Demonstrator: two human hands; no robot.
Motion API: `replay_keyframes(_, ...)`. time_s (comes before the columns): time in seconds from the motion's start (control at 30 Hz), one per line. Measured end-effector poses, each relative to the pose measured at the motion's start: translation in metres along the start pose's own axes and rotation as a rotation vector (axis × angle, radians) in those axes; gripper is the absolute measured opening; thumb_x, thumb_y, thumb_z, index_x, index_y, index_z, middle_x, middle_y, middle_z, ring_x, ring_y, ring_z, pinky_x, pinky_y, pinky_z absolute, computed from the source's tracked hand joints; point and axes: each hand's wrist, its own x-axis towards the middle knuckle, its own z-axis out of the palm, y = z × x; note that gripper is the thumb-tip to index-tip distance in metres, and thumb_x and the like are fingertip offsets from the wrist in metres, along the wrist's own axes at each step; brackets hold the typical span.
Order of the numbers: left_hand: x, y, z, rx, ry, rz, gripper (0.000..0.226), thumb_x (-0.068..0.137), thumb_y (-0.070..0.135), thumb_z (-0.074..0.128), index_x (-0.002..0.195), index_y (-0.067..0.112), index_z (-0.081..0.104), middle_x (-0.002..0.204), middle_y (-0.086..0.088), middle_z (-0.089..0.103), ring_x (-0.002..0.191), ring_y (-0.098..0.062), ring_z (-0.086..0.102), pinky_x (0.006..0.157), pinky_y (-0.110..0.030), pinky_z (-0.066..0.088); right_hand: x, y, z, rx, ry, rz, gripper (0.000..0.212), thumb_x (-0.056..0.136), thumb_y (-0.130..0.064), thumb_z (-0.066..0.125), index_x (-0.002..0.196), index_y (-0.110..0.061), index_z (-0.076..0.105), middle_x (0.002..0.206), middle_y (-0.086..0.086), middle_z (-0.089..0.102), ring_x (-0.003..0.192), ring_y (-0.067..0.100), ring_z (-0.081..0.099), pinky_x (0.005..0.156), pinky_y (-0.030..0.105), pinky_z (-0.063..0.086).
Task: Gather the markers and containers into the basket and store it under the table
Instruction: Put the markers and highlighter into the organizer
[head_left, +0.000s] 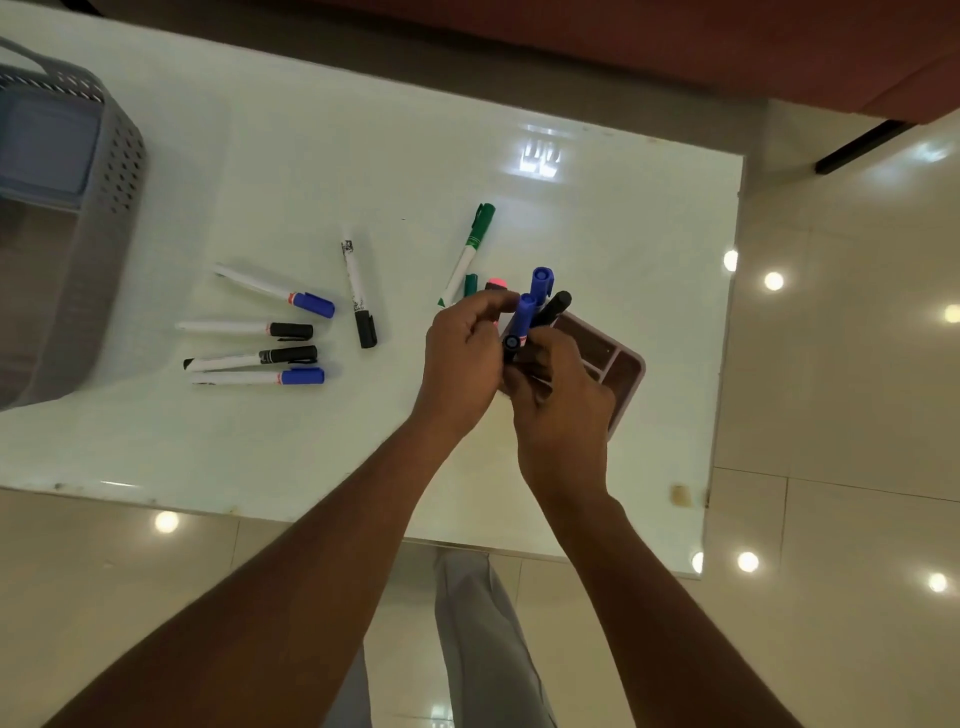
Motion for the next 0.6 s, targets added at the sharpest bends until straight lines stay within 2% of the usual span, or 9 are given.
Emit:
replay_keyframes(0.1, 0.004, 0.001, 0.002, 0.026, 0.040, 0.042, 0.028, 0.098, 0.011, 0.045, 0.112, 0.011, 0.069, 0.104, -0.001, 0.072, 0.100, -0.017, 0.066, 0.093, -0.042, 0.055, 0.001, 0.006, 0.003, -0.013, 0.016, -0.016, 0.022, 0.092, -0.011, 0.064, 0.114, -0.012, 0.063, 0.105, 0.001, 0.071, 0.090, 0.012, 0.067, 0.083, 0.020, 0.054)
replay_keyframes(0.2, 0.011, 0.009, 0.006, 0.087, 0.062, 0.063, 0.021, 0.094, 0.031, 0.058, 0.095, 0.015, 0.073, 0.084, 0.003, 0.071, 0.080, -0.012, 0.068, 0.082, -0.032, 0.056, 0.005, 0.007, 0.006, -0.087, 0.028, -0.034, 0.020, 0.092, -0.015, 0.063, 0.112, -0.013, 0.064, 0.100, 0.002, 0.072, 0.091, 0.017, 0.067, 0.083, 0.032, 0.056)
replay_keyframes(0.27, 0.016, 0.016, 0.008, 0.101, 0.058, 0.050, 0.021, 0.090, 0.035, 0.065, 0.084, 0.017, 0.073, 0.074, 0.005, 0.070, 0.072, -0.011, 0.066, 0.076, -0.026, 0.054, 0.008, 0.008, 0.007, -0.163, 0.045, -0.055, 0.015, 0.093, -0.015, 0.061, 0.107, -0.014, 0.066, 0.095, 0.001, 0.071, 0.088, 0.018, 0.064, 0.078, 0.032, 0.054)
replay_keyframes(0.37, 0.021, 0.023, 0.006, 0.132, 0.037, 0.009, 0.016, 0.085, 0.030, 0.071, 0.072, 0.020, 0.071, 0.066, 0.007, 0.067, 0.064, -0.009, 0.063, 0.072, -0.024, 0.054, 0.007, 0.010, 0.007, -0.236, 0.056, -0.061, 0.011, 0.092, -0.015, 0.058, 0.099, -0.015, 0.067, 0.088, -0.002, 0.071, 0.082, 0.014, 0.062, 0.074, 0.023, 0.048)
replay_keyframes(0.47, 0.015, 0.025, 0.002, 0.114, 0.013, -0.012, 0.010, 0.083, 0.024, 0.072, 0.077, 0.016, 0.074, 0.070, 0.006, 0.070, 0.068, -0.011, 0.066, 0.072, -0.021, 0.054, 0.003, 0.011, 0.006, -0.233, 0.104, -0.066, 0.010, 0.090, -0.018, 0.061, 0.096, -0.014, 0.068, 0.085, -0.002, 0.071, 0.079, 0.014, 0.062, 0.072, 0.027, 0.052)
replay_keyframes(0.53, 0.005, 0.024, 0.000, 0.101, 0.006, 0.008, 0.007, 0.083, 0.022, 0.072, 0.082, 0.016, 0.076, 0.073, 0.006, 0.071, 0.072, -0.011, 0.068, 0.068, -0.015, 0.052, 0.000, 0.010, 0.005, -0.232, 0.137, -0.085, 0.011, 0.089, -0.022, 0.064, 0.095, -0.014, 0.069, 0.084, -0.002, 0.072, 0.079, 0.014, 0.063, 0.071, 0.026, 0.049)
replay_keyframes(0.6, -0.002, 0.018, -0.002, 0.108, 0.018, 0.030, 0.007, 0.085, 0.022, 0.070, 0.084, 0.017, 0.075, 0.073, 0.008, 0.071, 0.071, -0.010, 0.068, 0.067, -0.014, 0.052, 0.000, 0.010, 0.007, -0.232, 0.116, -0.078, 0.013, 0.089, -0.025, 0.065, 0.095, -0.014, 0.070, 0.084, -0.002, 0.073, 0.077, 0.015, 0.065, 0.072, 0.026, 0.051)
